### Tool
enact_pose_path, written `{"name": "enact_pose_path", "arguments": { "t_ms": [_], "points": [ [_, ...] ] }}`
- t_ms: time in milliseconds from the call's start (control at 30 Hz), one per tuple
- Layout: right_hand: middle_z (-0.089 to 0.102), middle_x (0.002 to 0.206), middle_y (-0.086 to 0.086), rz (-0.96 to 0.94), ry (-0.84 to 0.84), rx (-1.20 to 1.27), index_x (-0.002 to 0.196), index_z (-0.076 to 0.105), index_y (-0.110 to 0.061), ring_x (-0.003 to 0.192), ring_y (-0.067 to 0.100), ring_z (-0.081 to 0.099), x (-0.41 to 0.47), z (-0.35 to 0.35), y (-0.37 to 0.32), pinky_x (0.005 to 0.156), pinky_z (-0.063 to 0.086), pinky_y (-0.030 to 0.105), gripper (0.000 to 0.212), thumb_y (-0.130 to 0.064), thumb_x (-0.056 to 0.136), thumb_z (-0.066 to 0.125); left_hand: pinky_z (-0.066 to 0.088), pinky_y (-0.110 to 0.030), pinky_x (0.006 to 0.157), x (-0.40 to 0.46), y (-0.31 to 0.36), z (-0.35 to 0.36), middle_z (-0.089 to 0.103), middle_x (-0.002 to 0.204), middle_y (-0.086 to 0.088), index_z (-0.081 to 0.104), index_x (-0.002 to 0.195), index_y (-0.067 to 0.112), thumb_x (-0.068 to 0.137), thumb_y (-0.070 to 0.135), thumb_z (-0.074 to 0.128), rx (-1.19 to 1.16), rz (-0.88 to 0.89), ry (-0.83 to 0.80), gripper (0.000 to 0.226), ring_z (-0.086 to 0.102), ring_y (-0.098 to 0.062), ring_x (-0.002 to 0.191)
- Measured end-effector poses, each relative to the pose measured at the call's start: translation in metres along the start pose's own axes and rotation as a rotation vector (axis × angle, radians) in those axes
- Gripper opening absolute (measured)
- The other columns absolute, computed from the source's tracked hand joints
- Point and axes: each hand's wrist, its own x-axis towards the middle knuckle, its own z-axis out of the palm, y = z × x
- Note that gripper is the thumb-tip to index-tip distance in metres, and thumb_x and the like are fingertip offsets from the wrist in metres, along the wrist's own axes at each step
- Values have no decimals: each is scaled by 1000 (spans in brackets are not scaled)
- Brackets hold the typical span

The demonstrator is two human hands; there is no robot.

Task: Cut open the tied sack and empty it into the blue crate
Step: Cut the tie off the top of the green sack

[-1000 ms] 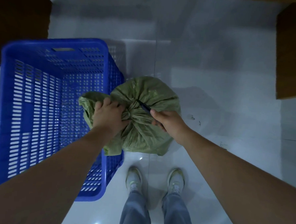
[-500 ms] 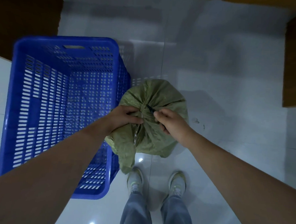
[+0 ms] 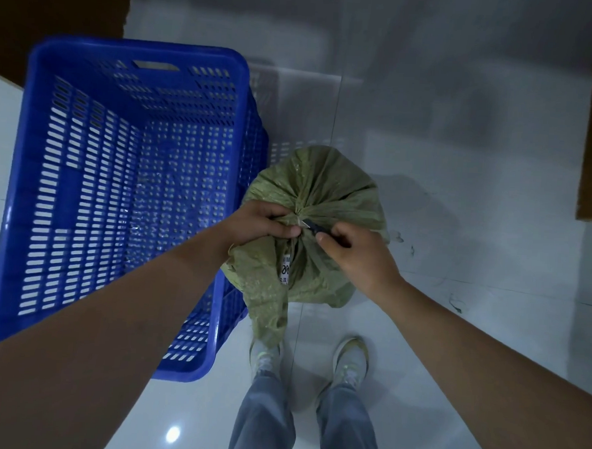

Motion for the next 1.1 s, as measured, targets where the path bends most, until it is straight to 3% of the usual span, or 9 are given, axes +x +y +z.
{"name": "enact_pose_path", "arguments": {
  "t_ms": [200,367,667,867,1100],
  "points": [
    [40,50,-4,-39,16,-30,56,40,-25,49,9,39,-2,-3,-2,52,30,27,39,-39,88,58,52,-7,72,-1,1,-2,68,88,7,66,112,1,80,4,69,7,-3,8,33,64,1,76],
    [44,53,-4,-46,16,-5,71,56,-11,51,11,41,-3,-1,-1,54,32,27,32,-39,87,59,51,-3,68,-1,1,-3,67,89,7,66,113,2,80,4,68,8,-5,8,33,63,7,71],
    [40,51,-5,-47,61,23,56,39,-27,50,9,38,-6,2,-6,53,31,27,39,-37,87,59,50,-3,70,-2,2,-7,66,89,8,65,115,2,80,5,68,40,2,-2,35,61,1,80],
    [45,54,-6,-46,40,-11,56,40,-30,54,10,44,-4,6,-8,56,34,28,37,-38,87,59,49,-1,67,-3,2,-8,66,87,10,66,113,5,80,5,69,43,7,4,34,62,10,68],
    [45,53,-5,-45,42,-42,57,40,-29,53,11,43,-5,8,-11,55,34,28,38,-38,88,59,50,-4,70,-5,1,-11,67,87,9,66,114,5,80,6,69,46,4,-8,34,63,6,72]
  ]
}}
